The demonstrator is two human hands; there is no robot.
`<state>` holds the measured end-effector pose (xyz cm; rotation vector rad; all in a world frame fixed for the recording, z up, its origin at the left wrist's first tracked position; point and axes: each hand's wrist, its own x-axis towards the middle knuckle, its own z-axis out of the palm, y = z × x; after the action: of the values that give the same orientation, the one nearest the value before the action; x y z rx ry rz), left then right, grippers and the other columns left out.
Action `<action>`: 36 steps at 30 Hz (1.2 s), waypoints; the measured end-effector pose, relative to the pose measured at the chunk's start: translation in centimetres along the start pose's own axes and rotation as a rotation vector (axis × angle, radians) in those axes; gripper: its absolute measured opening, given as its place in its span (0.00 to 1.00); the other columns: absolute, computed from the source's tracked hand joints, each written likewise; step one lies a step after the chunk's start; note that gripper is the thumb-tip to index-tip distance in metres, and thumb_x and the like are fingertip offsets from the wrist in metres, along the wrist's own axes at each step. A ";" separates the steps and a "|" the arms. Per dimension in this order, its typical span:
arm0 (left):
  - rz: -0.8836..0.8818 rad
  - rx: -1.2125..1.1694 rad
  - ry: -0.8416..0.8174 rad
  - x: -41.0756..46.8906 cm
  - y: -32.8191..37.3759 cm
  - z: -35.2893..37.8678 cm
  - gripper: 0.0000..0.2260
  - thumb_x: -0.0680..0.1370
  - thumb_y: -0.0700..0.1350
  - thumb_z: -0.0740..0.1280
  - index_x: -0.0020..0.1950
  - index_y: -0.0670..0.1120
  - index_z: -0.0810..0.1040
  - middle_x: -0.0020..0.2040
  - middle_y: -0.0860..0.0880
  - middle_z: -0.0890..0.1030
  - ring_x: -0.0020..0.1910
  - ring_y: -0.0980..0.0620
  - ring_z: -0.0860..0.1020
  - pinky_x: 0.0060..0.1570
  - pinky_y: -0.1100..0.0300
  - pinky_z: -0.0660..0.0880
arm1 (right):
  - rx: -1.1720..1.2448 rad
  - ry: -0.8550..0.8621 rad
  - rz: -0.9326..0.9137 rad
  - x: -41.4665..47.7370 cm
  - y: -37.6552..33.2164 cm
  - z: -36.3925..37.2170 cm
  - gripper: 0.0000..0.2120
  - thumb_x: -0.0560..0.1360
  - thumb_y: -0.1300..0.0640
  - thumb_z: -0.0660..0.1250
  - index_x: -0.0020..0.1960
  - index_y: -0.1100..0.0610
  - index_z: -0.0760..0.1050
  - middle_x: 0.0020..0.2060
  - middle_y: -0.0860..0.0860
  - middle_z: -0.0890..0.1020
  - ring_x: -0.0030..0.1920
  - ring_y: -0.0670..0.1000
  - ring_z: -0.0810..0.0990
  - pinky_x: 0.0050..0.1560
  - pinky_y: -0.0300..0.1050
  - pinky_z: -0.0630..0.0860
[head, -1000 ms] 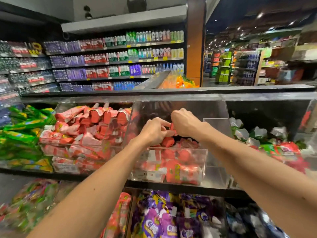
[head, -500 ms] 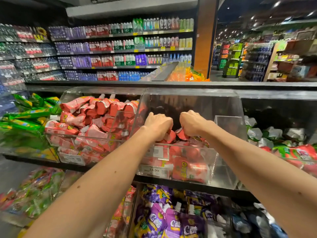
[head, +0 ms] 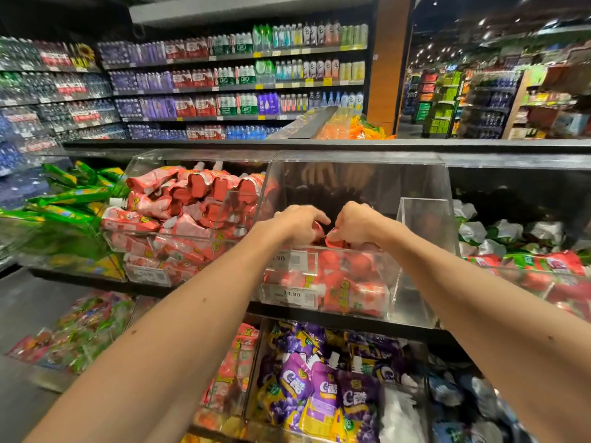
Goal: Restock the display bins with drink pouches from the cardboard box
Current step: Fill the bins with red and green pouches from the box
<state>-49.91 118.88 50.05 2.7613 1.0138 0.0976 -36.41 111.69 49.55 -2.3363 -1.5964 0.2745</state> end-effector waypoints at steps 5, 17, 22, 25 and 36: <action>0.047 -0.320 0.418 -7.2 1.2 -1.6 0.09 0.79 0.44 0.67 0.59 0.49 0.82 0.54 0.50 0.84 0.52 0.53 0.81 0.59 0.52 0.77 | 0.243 0.287 -0.146 -6.6 -1.9 -1.1 0.15 0.75 0.52 0.70 0.60 0.55 0.81 0.56 0.54 0.84 0.58 0.56 0.81 0.60 0.49 0.76; 0.384 -0.640 0.359 -24.6 11.6 13.5 0.10 0.72 0.54 0.71 0.52 0.58 0.78 0.47 0.61 0.80 0.46 0.67 0.77 0.47 0.73 0.71 | 0.455 0.449 0.011 -37.3 8.0 11.8 0.18 0.71 0.43 0.68 0.56 0.51 0.80 0.49 0.47 0.82 0.46 0.47 0.81 0.48 0.47 0.79; 0.536 -0.678 0.071 -26.2 21.9 24.4 0.12 0.74 0.55 0.68 0.54 0.51 0.81 0.51 0.54 0.81 0.51 0.57 0.79 0.54 0.61 0.75 | 0.475 0.487 0.449 -50.2 17.1 16.2 0.18 0.70 0.42 0.69 0.54 0.52 0.81 0.47 0.45 0.83 0.45 0.45 0.80 0.47 0.41 0.76; 0.699 -0.564 -0.082 -26.4 30.1 30.0 0.12 0.74 0.51 0.68 0.54 0.48 0.82 0.51 0.51 0.80 0.51 0.50 0.79 0.53 0.56 0.74 | 0.409 0.495 0.741 -57.8 22.6 17.1 0.14 0.73 0.48 0.74 0.55 0.54 0.82 0.50 0.49 0.85 0.51 0.52 0.82 0.54 0.48 0.76; 1.228 -0.149 -0.400 -29.5 65.1 45.0 0.18 0.78 0.46 0.68 0.68 0.48 0.76 0.63 0.46 0.77 0.62 0.43 0.74 0.57 0.52 0.71 | 0.528 0.519 1.341 -79.8 42.1 16.1 0.21 0.80 0.48 0.65 0.71 0.52 0.68 0.61 0.49 0.76 0.65 0.51 0.72 0.60 0.41 0.68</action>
<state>-25.32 43.94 19.74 2.6398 -0.7920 -0.1885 -33.92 25.29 19.06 -2.3296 0.3859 0.2586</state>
